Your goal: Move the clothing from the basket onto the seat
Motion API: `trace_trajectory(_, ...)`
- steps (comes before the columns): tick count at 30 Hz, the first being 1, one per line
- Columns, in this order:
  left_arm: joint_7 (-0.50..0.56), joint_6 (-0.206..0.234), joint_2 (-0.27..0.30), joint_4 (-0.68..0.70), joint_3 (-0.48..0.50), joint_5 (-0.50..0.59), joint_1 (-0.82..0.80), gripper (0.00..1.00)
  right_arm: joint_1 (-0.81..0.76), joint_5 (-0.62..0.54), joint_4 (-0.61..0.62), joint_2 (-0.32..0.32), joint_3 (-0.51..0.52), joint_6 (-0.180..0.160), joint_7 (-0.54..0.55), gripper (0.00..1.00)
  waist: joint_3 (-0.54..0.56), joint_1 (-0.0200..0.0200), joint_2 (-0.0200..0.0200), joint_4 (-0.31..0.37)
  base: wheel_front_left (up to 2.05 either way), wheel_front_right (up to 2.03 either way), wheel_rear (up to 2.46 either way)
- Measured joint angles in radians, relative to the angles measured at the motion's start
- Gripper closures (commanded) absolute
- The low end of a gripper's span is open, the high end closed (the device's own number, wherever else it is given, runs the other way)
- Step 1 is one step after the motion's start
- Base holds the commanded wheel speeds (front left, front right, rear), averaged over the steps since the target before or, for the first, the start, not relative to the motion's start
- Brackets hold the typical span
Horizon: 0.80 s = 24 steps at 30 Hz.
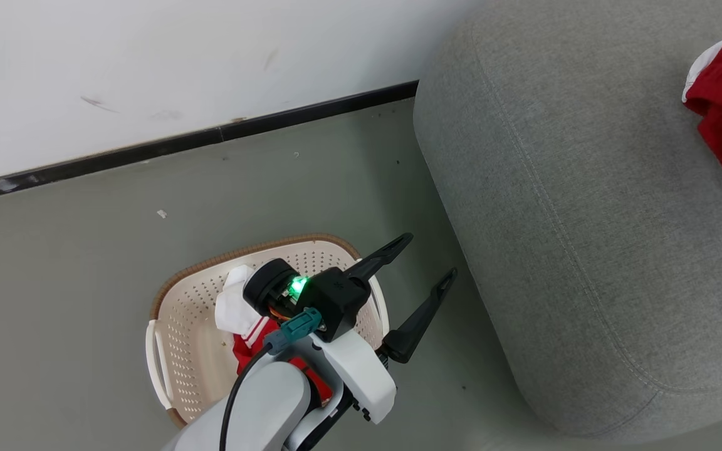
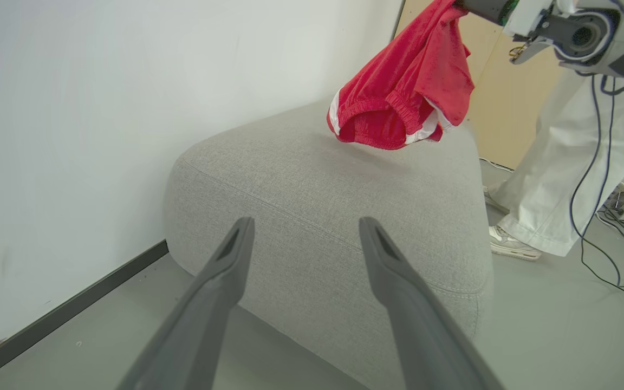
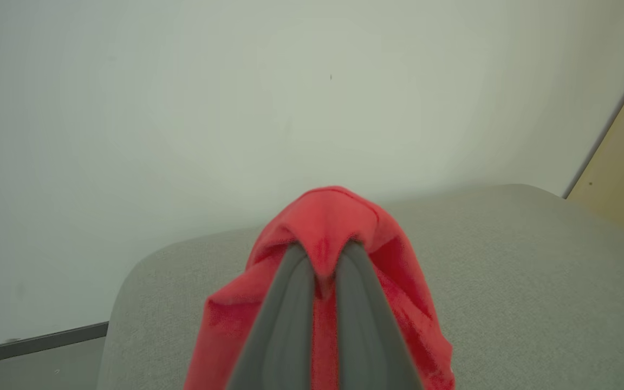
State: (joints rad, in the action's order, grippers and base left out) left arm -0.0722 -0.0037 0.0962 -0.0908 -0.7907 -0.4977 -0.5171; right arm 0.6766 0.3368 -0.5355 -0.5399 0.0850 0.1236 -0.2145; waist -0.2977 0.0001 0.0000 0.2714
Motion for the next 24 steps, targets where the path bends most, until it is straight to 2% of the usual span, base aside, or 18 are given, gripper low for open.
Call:
trace_trajectory(3, 0.007, 0.0, 0.0, 0.008, -0.001, 0.004, -0.011, 0.0, 0.0, -0.009, -0.037, 0.03, -0.006, 0.0, -0.007, 1.0, -0.023, 0.0, 0.0, -0.005, 0.0, 0.0, 0.0)
trace_trajectory(10, 0.011, -0.001, 0.004, 0.02, 0.0, 0.01, -0.041, 0.0, -0.047, -0.013, -0.095, 0.148, -0.053, 0.0, -0.031, 1.0, -0.072, -0.0001, 0.0, -0.014, 0.0, 0.0, 0.0)
trace_trajectory(21, 0.016, -0.009, 0.025, 0.021, 0.017, 0.016, -0.069, 0.0, -0.073, -0.019, -0.107, 0.225, -0.09, 0.0, -0.033, 1.0, -0.128, 0.0, 0.0, -0.009, 0.0, 0.0, 0.0)
trace_trajectory(22, 0.014, -0.009, 0.028, 0.017, 0.018, 0.016, -0.069, 0.0, -0.074, -0.024, -0.1, 0.229, -0.09, 0.0, -0.033, 0.96, -0.128, 0.0, 0.0, -0.006, 0.0, 0.0, 0.0)
trace_trajectory(23, 0.013, -0.009, 0.03, 0.014, 0.019, 0.016, -0.069, 0.0, -0.074, -0.025, -0.091, 0.23, -0.088, 0.0, -0.033, 0.79, -0.127, 0.0, 0.0, -0.003, 0.0, 0.0, 0.0)
trace_trajectory(24, 0.012, -0.01, 0.029, 0.012, 0.019, 0.016, -0.069, 0.0, -0.074, -0.025, -0.085, 0.231, -0.078, 0.0, -0.033, 0.69, -0.126, 0.0, 0.0, -0.001, 0.0, 0.0, 0.0)
